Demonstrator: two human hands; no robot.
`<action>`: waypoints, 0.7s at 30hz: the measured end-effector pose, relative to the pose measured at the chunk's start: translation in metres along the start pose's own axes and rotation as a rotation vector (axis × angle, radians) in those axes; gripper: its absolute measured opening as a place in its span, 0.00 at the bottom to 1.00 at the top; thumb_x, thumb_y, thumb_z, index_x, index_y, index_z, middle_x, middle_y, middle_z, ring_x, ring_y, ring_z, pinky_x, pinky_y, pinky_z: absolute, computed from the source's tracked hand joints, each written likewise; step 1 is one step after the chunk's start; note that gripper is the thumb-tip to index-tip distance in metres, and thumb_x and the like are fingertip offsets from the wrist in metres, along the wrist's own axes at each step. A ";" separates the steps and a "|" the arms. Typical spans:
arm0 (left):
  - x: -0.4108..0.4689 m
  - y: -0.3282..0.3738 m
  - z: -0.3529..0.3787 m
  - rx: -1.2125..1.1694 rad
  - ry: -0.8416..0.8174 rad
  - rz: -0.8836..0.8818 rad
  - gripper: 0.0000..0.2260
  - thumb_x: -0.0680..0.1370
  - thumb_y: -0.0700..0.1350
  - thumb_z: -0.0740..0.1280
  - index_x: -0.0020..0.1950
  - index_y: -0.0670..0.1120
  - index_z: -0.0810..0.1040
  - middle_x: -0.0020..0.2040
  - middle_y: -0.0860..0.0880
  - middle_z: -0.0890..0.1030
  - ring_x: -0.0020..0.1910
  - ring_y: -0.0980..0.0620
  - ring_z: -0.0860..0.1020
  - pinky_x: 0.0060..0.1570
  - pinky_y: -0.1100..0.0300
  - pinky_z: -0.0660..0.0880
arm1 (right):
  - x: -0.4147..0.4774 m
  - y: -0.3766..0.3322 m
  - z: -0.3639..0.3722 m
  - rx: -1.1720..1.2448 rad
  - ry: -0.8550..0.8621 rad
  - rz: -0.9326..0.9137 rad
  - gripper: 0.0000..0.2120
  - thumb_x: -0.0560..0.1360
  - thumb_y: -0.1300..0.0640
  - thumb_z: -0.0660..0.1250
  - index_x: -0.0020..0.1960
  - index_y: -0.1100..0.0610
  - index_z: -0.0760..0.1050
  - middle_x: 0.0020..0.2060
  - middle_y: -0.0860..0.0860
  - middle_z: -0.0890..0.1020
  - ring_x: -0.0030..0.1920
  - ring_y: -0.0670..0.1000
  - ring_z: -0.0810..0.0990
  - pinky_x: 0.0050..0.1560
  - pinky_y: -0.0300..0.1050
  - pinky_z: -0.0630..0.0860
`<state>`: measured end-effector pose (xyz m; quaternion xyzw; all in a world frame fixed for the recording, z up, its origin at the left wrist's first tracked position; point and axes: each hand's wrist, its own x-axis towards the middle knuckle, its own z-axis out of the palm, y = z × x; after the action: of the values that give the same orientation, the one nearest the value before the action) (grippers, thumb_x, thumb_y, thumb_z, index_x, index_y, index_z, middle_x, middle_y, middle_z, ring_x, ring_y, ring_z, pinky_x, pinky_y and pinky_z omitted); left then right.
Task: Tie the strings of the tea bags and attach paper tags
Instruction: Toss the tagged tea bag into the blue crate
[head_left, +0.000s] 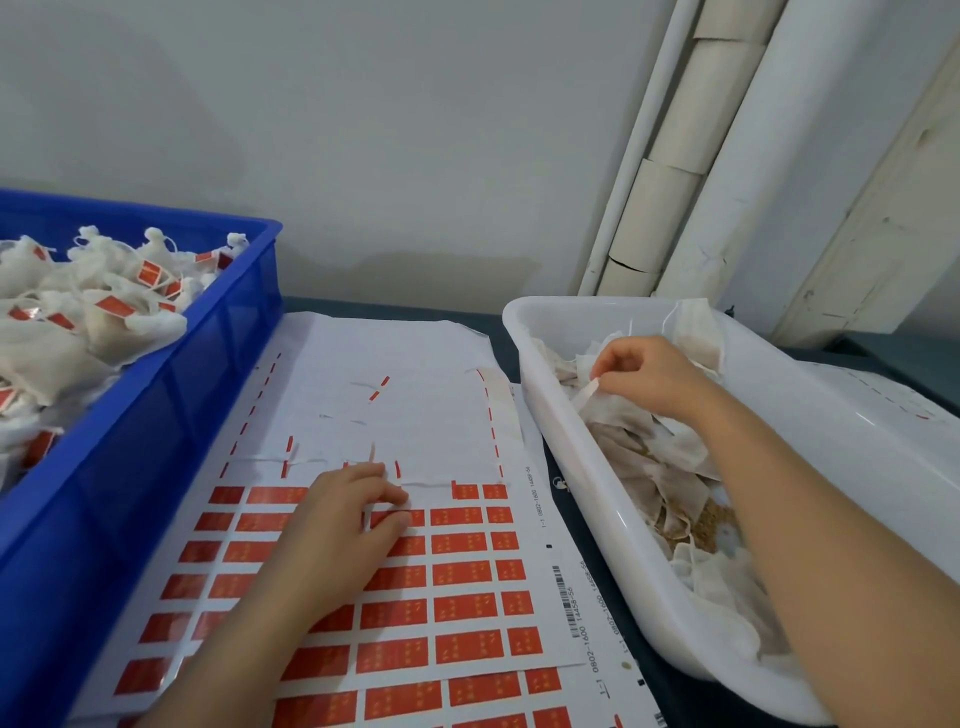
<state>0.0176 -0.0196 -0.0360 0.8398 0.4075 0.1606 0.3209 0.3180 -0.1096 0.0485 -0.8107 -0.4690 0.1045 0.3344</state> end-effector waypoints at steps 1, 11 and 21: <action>0.000 0.000 0.000 0.002 0.000 -0.001 0.11 0.77 0.52 0.65 0.59 0.57 0.76 0.71 0.56 0.67 0.70 0.55 0.63 0.68 0.53 0.63 | 0.000 -0.001 -0.001 0.040 0.018 -0.003 0.11 0.70 0.65 0.68 0.34 0.50 0.79 0.32 0.43 0.81 0.35 0.41 0.79 0.40 0.37 0.73; 0.000 -0.001 0.001 0.007 0.002 0.010 0.11 0.77 0.52 0.65 0.59 0.57 0.76 0.71 0.56 0.67 0.70 0.55 0.64 0.68 0.53 0.63 | -0.004 -0.010 -0.003 0.237 0.204 -0.082 0.12 0.74 0.64 0.67 0.39 0.48 0.78 0.39 0.44 0.81 0.41 0.42 0.79 0.42 0.32 0.74; 0.001 -0.003 0.000 -0.010 0.021 0.029 0.13 0.77 0.53 0.64 0.61 0.56 0.74 0.70 0.56 0.68 0.68 0.55 0.67 0.65 0.56 0.66 | -0.015 -0.062 -0.014 0.359 0.457 -0.224 0.06 0.73 0.64 0.69 0.46 0.54 0.77 0.38 0.44 0.79 0.37 0.36 0.77 0.42 0.29 0.73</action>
<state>0.0169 -0.0174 -0.0381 0.8423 0.3979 0.1760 0.3182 0.2737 -0.1077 0.0969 -0.6844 -0.4422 -0.0368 0.5786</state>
